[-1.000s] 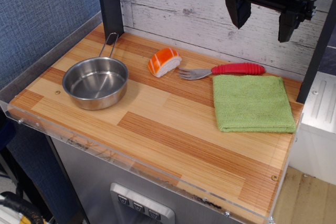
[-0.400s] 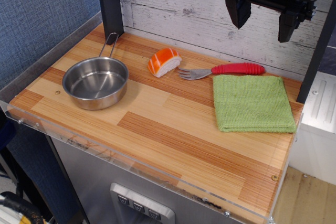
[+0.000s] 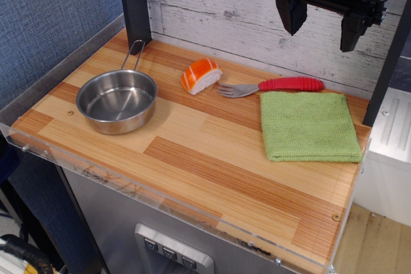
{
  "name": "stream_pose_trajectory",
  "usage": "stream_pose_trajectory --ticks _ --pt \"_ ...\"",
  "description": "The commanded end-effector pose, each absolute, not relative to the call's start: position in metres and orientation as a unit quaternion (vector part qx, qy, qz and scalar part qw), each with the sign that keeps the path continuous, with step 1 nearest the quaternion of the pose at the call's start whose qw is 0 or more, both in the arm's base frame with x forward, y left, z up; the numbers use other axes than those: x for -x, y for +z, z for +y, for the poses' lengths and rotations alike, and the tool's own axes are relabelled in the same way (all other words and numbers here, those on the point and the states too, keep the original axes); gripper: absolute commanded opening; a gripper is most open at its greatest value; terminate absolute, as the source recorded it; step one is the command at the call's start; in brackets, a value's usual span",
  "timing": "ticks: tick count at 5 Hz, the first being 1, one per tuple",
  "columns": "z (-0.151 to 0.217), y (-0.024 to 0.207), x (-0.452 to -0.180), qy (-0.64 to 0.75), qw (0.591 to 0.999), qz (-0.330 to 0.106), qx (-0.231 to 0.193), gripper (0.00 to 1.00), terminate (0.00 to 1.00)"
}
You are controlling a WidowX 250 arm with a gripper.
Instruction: Move the green towel to the back right corner of the table
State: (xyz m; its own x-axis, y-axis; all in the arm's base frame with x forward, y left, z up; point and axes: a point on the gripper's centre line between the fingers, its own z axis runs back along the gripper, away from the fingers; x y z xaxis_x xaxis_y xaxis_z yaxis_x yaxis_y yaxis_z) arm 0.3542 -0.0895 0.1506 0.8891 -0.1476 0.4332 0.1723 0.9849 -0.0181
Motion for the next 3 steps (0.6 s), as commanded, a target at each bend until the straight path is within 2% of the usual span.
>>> stream_pose_trajectory --ticks 1,2,3 --pt "-0.0913 0.1659 -0.3469 -0.084 0.965 -0.245 0.033 1.00 0.00" --pt "-0.0913 0.1659 -0.3469 -0.084 0.965 -0.245 0.033 1.00 0.00" --pt "-0.0913 0.1659 -0.3469 -0.084 0.965 -0.245 0.033 1.00 1.00"
